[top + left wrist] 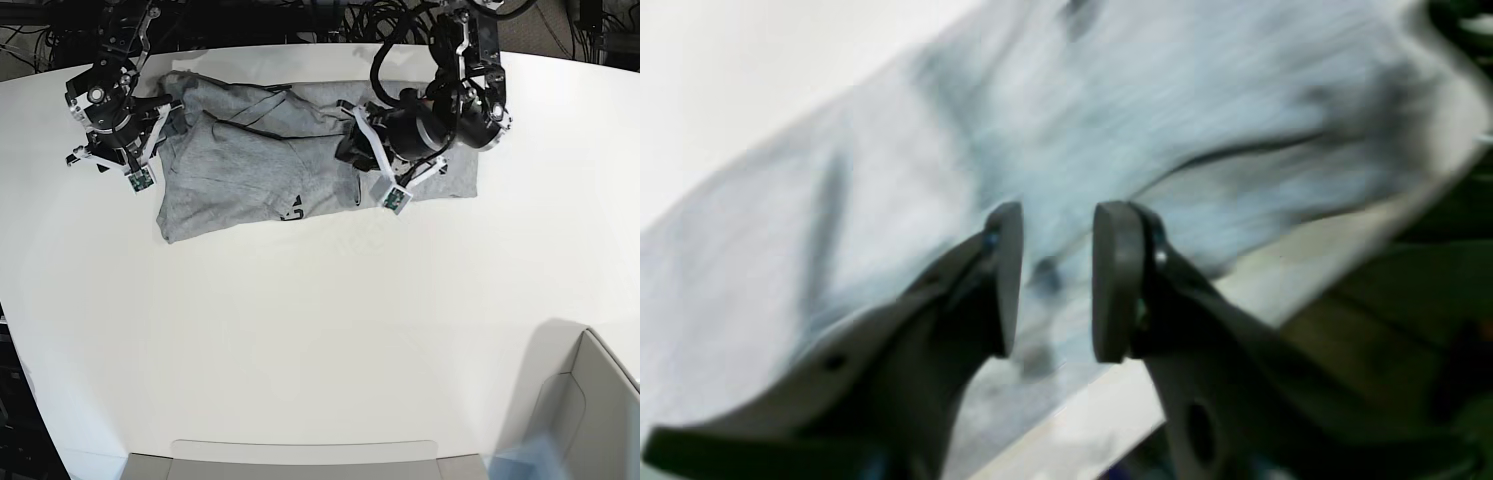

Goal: Fold the T-shirt properly
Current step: 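Fold the strip end with the left gripper toward the right gripper, then release the left gripper and move the right gripper to the other strip end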

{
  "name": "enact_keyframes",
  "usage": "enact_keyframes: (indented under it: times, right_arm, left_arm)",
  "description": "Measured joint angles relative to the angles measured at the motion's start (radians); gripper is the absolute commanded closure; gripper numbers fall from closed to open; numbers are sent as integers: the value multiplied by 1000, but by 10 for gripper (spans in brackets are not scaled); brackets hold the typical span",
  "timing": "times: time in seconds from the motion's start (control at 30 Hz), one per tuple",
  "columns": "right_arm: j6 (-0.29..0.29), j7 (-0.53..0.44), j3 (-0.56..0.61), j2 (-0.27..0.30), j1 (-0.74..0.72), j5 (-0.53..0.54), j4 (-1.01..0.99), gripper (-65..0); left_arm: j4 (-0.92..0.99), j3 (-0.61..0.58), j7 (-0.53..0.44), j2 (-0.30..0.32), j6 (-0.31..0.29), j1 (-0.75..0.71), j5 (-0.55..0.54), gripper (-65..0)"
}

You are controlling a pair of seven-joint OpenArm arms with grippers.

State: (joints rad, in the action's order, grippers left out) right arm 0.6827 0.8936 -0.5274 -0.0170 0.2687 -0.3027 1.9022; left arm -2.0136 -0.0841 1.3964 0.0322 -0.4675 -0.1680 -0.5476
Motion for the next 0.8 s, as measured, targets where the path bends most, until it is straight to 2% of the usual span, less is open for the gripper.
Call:
enact_keyframes:
  times: [0.13, 0.2, 0.33, 0.4, 0.63, 0.7, 0.8]
  right_arm:
    - [0, -3, 0, 0, 0, 0, 0, -234]
    - [0, -2, 0, 0, 0, 0, 0, -234]
    - [0, -3, 0, 0, -3, 0, 0, -234]
    - [0, -3, 0, 0, -2, 1, 0, -234]
    - [0, 0, -1, -2, -17, 0, 0, -234]
    - [0, -3, -2, -3, -22, 1, 0, -234]
    - [0, 1, -2, -8, -35, -1, 0, -234]
  left_arm:
    - [3, 29, 16, 53, 2, -10, -118, -66]
    - [3, 99, 14, 76, 1, -9, -187, -12]
    - [3, 314, 13, 83, 2, -5, -259, 0]
    - [8, 383, 12, 89, 6, -4, -246, 0]
    - [143, 323, 13, 109, 3, 2, -251, 0]
    - [183, 322, 13, 119, 8, 2, -198, 0]
    - [198, 312, 13, 121, 8, -2, -190, 0]
